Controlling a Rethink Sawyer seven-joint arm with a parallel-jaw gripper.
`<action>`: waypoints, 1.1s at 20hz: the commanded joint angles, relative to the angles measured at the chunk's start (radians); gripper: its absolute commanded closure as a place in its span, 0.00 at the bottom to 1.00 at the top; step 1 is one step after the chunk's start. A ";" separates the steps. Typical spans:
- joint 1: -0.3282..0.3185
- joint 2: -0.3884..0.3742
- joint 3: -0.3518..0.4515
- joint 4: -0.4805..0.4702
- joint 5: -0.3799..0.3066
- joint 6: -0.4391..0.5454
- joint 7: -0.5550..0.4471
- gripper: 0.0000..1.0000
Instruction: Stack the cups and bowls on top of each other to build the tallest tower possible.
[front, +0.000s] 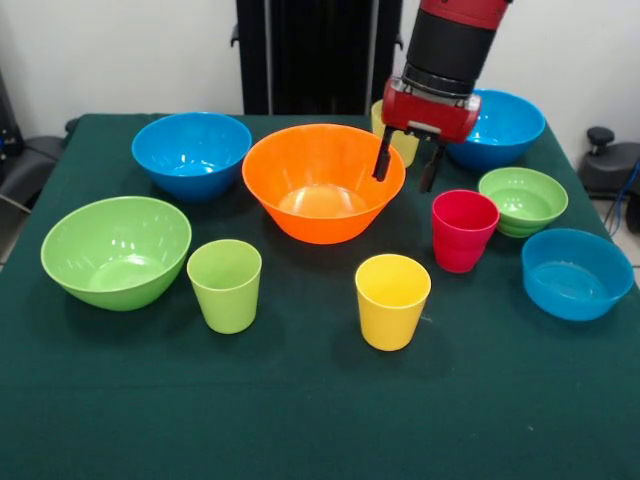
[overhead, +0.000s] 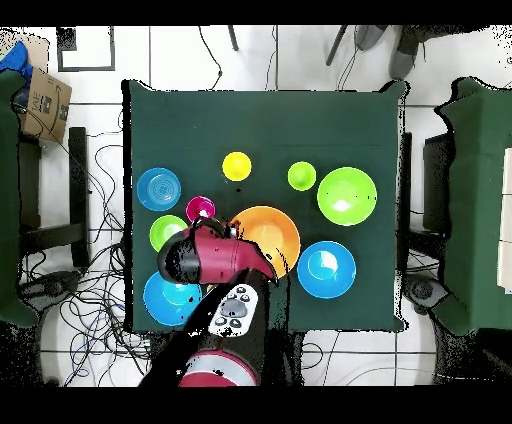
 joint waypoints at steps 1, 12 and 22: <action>-0.048 -0.067 0.166 0.044 0.015 0.114 0.108 0.00; -0.003 -0.002 0.107 0.010 0.007 0.058 0.135 0.00; 0.059 0.075 0.032 -0.030 0.020 0.021 0.156 0.00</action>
